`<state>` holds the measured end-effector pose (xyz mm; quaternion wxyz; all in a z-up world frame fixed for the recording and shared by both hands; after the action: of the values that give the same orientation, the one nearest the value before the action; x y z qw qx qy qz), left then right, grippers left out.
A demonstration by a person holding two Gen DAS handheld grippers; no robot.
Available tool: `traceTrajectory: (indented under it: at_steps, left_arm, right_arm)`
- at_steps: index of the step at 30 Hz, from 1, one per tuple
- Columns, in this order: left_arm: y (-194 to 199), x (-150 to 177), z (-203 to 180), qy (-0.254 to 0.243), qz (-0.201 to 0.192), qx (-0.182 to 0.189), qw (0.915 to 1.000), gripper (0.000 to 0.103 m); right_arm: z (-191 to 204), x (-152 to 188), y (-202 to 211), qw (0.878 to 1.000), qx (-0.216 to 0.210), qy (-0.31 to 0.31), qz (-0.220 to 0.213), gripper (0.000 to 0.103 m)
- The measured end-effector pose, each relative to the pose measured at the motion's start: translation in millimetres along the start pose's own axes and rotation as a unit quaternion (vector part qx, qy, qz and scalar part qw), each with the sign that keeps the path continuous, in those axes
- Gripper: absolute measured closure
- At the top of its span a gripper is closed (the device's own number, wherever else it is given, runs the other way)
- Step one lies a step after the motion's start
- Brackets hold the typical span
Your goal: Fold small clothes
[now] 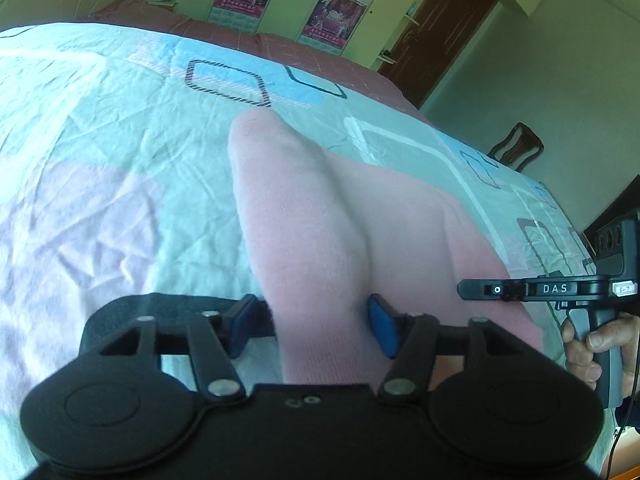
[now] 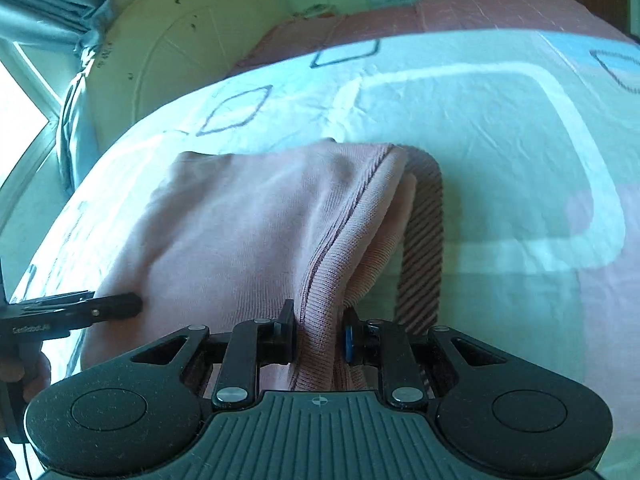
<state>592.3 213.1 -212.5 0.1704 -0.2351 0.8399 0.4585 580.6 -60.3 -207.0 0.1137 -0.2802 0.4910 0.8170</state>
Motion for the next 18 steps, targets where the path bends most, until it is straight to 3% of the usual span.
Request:
traceTrajectory:
  at_steps: [4,6,8,11,14,15,16,17,18]
  left_arm:
    - [7,-4,3,-0.01,-0.01,-0.004,0.9999,0.029]
    - [17,-10,0,-0.028,-0.029,-0.003,0.9992,0.037]
    - [21,-20,2,-0.029,-0.036,0.001,0.9989,0.037]
    - [7,-40,3,-0.019,-0.028,0.007,0.9994,0.039]
    - [-11,-51,7,0.002,-0.013,0.018,0.9998,0.051]
    - [-17,-52,8,0.006,-0.008,0.014,0.9999,0.05]
    - [-20,-52,9,0.005,-0.007,0.007,0.9999,0.05]
    - [-24,-50,10,-0.001,-0.004,-0.003,1.0,0.049]
    - [-27,-46,10,-0.012,-0.003,-0.013,0.9998,0.049]
  right_arm:
    - [-6,-2,6,1.0,0.019,0.006,-0.008,0.059]
    - [-9,-7,21,0.999,0.037,0.012,-0.034,0.058]
    - [-15,-14,25,0.998,0.035,0.006,-0.047,0.058]
    - [-29,-28,14,0.998,0.023,-0.032,-0.045,0.058]
    - [-39,-42,4,0.997,0.014,-0.059,-0.057,0.058]
    - [-38,-47,1,0.997,0.019,-0.05,-0.058,0.06]
    - [-35,-51,-1,0.997,0.017,-0.031,-0.062,0.088]
    - [-30,-54,-1,0.997,0.023,-0.004,-0.067,0.097]
    - [-24,-57,-2,0.996,0.037,0.031,-0.073,0.097]
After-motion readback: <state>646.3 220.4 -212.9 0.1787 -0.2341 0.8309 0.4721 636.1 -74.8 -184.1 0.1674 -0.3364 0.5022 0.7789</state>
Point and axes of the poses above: each gripper's, at about its wrist camera, not at the fingertips, and y roughly against the way its jaws point, z to its left, x to its underside, the point moved 4 cm from there along -y, roughly the way its jaws point, and after that the axes turned 12 degrees about y, right-handed, at the moved point
